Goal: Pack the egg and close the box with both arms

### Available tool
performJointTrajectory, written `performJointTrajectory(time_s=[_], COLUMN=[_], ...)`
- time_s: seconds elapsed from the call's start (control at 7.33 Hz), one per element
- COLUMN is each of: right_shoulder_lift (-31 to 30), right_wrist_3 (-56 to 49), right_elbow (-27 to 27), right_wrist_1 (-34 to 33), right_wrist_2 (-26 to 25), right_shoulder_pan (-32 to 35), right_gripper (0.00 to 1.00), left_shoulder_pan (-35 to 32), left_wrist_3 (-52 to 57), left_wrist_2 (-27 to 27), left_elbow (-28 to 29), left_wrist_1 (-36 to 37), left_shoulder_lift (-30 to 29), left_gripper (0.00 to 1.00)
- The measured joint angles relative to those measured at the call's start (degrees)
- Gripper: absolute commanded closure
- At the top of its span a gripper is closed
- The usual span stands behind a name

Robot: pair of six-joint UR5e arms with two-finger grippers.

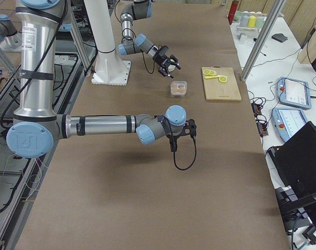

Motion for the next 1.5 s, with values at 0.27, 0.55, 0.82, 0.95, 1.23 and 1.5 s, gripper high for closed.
performJointTrajectory(time_s=[0.27, 0.55, 0.82, 0.95, 1.23, 1.5], right_shoulder_lift=[1.26, 2.94, 5.01, 6.24, 8.88, 11.90], right_wrist_3=[-0.07, 0.24, 3.03, 4.24, 11.49, 18.24], right_elbow=[-0.26, -0.39, -0.47, -0.48, -0.02, 0.94], right_wrist_1=[-0.26, -0.54, -0.51, -0.46, -0.15, 0.10], right_wrist_2=[-0.57, -1.80, -3.59, -4.91, -7.22, -9.31], right_shoulder_pan=[0.00, -0.02, -0.61, -1.56, -5.86, -11.93], right_gripper=[0.00, 0.00, 0.04, 0.54, 1.00, 1.00], left_shoulder_pan=[-6.29, -14.27, -23.82, -30.24, -44.17, -54.19], left_wrist_3=[-13.54, -17.84, -18.38, -18.19, -13.01, -3.54], left_wrist_2=[-12.81, -26.15, -40.55, -50.52, -70.64, -81.52], left_elbow=[-4.73, -16.48, -23.28, -24.14, -24.42, -24.45], left_wrist_1=[2.08, 17.65, 35.60, 39.77, 42.16, 42.51], left_shoulder_lift=[4.86, 13.78, 17.89, 20.50, 27.32, 34.85], left_gripper=[0.18, 0.19, 0.20, 0.21, 0.17, 0.03])
